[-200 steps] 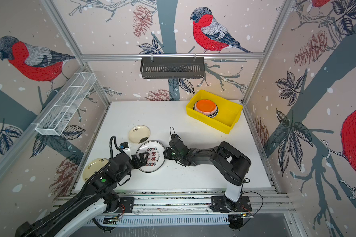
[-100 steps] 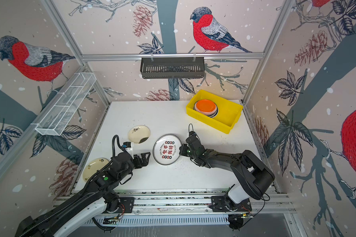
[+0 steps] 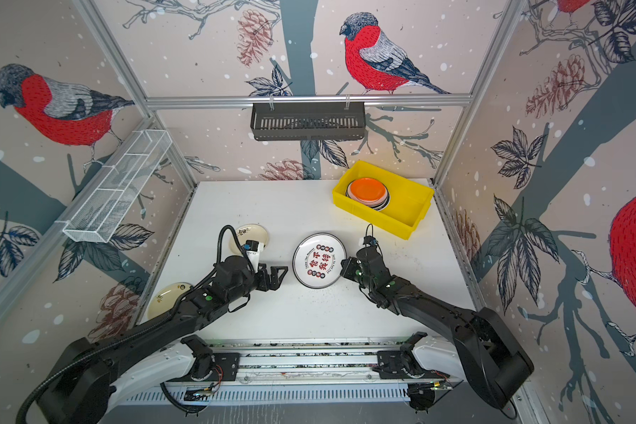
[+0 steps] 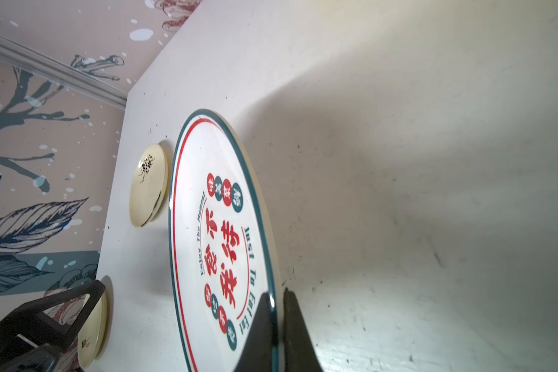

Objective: Place the plates into the plastic bin on the countertop
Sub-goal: Place the plate in the plastic bin.

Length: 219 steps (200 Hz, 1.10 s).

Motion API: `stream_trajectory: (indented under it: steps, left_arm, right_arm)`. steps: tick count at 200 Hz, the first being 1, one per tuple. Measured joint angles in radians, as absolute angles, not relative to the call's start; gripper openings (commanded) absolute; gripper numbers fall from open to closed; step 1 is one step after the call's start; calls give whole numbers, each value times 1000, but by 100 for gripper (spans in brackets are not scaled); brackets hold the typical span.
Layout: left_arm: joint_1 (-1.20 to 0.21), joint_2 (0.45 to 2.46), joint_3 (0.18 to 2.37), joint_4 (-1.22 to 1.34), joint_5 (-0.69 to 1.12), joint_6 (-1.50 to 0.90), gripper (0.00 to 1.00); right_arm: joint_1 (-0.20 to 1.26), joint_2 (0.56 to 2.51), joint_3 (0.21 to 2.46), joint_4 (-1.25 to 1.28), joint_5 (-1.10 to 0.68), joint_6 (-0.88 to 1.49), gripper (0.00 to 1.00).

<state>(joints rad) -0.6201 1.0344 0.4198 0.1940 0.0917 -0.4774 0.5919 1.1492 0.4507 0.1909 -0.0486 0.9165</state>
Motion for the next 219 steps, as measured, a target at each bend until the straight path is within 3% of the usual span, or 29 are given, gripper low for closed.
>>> stream_trajectory:
  steps: [102,219]
  left_arm:
    - [-639,1159,319,532,198,-331,98]
    - [-652,1142,239,691,224,-289,98]
  right_arm:
    - [411,890,514,-27,-70,883,0]
    - [12,1149,776,-17,-331,809,0]
